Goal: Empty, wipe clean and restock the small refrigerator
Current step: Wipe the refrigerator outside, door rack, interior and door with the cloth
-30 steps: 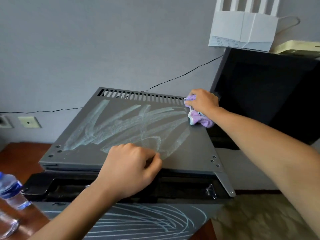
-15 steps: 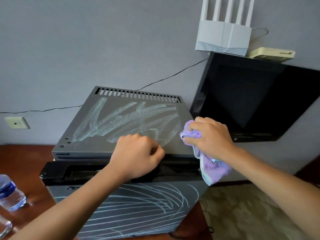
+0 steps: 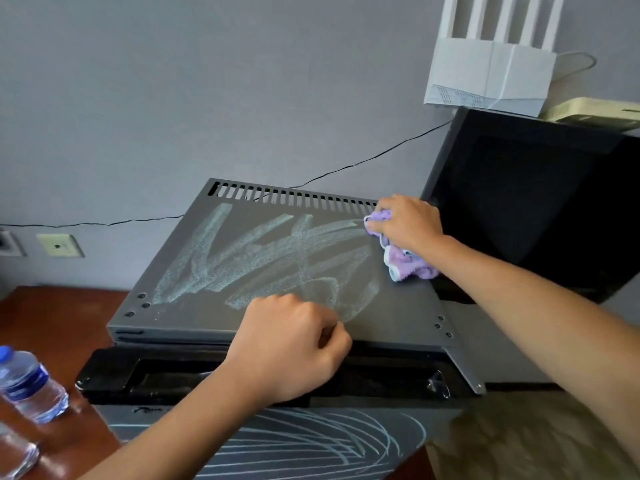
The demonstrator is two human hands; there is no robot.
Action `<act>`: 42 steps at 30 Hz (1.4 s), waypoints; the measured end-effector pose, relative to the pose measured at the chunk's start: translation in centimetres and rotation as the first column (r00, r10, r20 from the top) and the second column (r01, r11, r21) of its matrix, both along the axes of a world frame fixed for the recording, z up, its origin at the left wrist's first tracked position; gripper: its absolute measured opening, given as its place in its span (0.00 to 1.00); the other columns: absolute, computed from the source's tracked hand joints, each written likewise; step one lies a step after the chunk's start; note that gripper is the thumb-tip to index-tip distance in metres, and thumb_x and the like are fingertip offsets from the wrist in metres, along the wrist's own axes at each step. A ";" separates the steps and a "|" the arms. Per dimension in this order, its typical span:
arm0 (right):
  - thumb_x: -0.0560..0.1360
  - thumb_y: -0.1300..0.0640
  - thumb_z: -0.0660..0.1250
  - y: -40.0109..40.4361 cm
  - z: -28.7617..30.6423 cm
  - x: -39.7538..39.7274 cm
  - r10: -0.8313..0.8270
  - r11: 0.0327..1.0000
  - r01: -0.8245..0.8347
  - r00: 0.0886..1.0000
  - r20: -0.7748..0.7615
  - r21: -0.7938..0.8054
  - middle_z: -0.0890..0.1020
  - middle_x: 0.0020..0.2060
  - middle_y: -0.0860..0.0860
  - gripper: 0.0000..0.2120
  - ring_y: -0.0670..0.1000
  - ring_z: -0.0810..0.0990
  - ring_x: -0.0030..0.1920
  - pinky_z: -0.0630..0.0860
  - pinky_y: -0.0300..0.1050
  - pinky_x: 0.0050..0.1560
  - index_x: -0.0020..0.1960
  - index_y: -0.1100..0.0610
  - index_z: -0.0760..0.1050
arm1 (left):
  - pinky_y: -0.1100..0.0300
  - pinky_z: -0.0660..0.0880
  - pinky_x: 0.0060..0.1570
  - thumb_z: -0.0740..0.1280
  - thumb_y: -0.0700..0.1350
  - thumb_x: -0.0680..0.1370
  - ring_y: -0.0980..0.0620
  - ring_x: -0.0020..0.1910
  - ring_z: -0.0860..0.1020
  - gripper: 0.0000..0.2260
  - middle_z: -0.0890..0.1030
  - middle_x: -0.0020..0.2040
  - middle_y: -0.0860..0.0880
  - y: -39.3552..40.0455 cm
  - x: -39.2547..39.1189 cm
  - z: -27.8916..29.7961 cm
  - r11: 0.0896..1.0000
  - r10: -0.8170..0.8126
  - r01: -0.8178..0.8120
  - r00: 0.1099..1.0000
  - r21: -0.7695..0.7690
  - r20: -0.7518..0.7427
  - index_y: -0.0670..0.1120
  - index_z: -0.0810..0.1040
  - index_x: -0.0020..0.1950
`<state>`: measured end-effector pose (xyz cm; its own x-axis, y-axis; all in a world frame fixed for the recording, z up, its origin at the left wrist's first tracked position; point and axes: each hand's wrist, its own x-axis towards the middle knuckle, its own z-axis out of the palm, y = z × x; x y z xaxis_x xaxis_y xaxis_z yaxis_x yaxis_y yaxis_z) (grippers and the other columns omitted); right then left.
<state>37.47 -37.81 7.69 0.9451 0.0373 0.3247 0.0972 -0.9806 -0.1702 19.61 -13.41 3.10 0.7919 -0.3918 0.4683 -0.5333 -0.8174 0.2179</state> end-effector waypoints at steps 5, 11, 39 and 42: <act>0.70 0.47 0.70 0.2 0.3 5.1 -0.031 0.999 0.032 0.999 -0.028 0.018 0.78 0.39 0.46 0.12 0.57 0.80 0.46 0.67 0.44 0.40 0.34 0.50 0.70 | 0.58 0.59 0.27 0.55 0.58 0.75 0.47 0.24 0.63 0.21 0.61 0.22 0.47 0.1 0.1 -0.1 0.999 0.045 -0.045 0.999 -0.030 -0.001 0.46 0.59 0.28; 0.74 0.43 0.67 0.1 -0.3 1.3 0.017 0.998 -0.016 1.000 0.014 -0.057 0.77 0.42 0.45 0.11 0.54 0.77 0.47 0.64 0.46 0.41 0.40 0.49 0.74 | 0.58 0.56 0.28 0.54 0.58 0.74 0.47 0.25 0.63 0.20 0.62 0.23 0.47 0.0 0.2 -0.1 0.998 0.069 -0.069 0.998 -0.010 0.007 0.45 0.60 0.28; 0.72 0.41 0.69 2.6 -0.1 5.7 0.002 0.997 -0.002 1.000 0.007 -0.073 0.75 0.41 0.47 0.13 0.59 0.79 0.50 0.65 0.45 0.43 0.41 0.51 0.76 | 0.57 0.68 0.26 0.58 0.56 0.76 0.47 0.24 0.67 0.20 0.69 0.24 0.48 4.1 0.4 -0.3 0.994 0.107 -0.109 0.993 0.019 0.055 0.45 0.64 0.30; 0.74 0.41 0.69 2.5 -0.3 6.0 -0.006 0.996 0.008 1.000 0.024 -0.092 0.77 0.45 0.50 0.14 0.60 0.79 0.52 0.66 0.47 0.44 0.45 0.52 0.78 | 0.57 0.67 0.26 0.58 0.56 0.76 0.46 0.24 0.66 0.20 0.67 0.23 0.47 4.1 0.3 -0.3 0.994 0.112 -0.112 0.992 0.007 0.066 0.45 0.63 0.29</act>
<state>43.50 -35.34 7.44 0.9377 0.0618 0.3420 0.0933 -0.9927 -0.0764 19.87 -9.26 2.84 0.7991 -0.3077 0.5164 -0.4510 -0.8749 0.1765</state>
